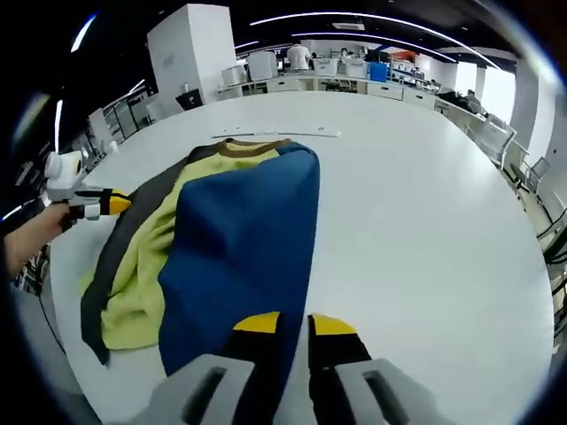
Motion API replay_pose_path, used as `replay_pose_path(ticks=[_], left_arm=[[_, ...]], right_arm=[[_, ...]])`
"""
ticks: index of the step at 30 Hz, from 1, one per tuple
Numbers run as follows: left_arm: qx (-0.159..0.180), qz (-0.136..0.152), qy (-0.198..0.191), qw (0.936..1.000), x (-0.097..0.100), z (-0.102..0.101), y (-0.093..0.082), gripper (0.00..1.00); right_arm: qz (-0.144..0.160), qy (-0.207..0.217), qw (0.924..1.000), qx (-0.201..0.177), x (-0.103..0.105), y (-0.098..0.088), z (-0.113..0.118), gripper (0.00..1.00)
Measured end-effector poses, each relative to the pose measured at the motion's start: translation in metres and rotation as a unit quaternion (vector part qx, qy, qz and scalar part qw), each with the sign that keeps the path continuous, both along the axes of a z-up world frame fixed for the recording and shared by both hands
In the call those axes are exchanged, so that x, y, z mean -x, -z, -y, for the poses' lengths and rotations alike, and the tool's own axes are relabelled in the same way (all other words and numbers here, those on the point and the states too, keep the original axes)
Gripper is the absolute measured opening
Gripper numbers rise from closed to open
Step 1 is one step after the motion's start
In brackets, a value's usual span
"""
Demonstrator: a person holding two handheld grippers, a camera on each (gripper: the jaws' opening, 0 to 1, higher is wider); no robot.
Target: Fold the garment on the visible template until the final outline fits inside the template.
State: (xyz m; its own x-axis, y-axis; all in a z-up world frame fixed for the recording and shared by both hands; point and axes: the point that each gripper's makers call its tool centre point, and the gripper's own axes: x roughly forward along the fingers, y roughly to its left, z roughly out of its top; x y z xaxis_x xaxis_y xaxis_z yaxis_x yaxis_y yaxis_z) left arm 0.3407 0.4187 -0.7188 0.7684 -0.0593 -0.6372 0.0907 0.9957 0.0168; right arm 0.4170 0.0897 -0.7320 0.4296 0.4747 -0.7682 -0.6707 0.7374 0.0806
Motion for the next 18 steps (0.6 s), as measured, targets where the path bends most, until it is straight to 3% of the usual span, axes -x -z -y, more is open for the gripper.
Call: replay_pose_path(ticks=[4,8,18], left_arm=[[-0.007,-0.001,0.002,1.0,0.0004,0.0003,-0.0009,0.01],[0.015,-0.006,-0.008,0.9998,0.0004,-0.0009,-0.0008,0.0],[0.016,-0.007,-0.009,0.9998,0.0027,-0.0033,-0.0026,0.0]], right_arm=[[0.009,0.001,0.9999,0.01,-0.0001,0.0013,0.0002,0.0],[0.012,0.004,0.9999,0.012,-0.0019,0.0012,0.0006,0.0],[0.014,0.008,0.9998,0.013,-0.0052,-0.0038,0.0057,0.0]])
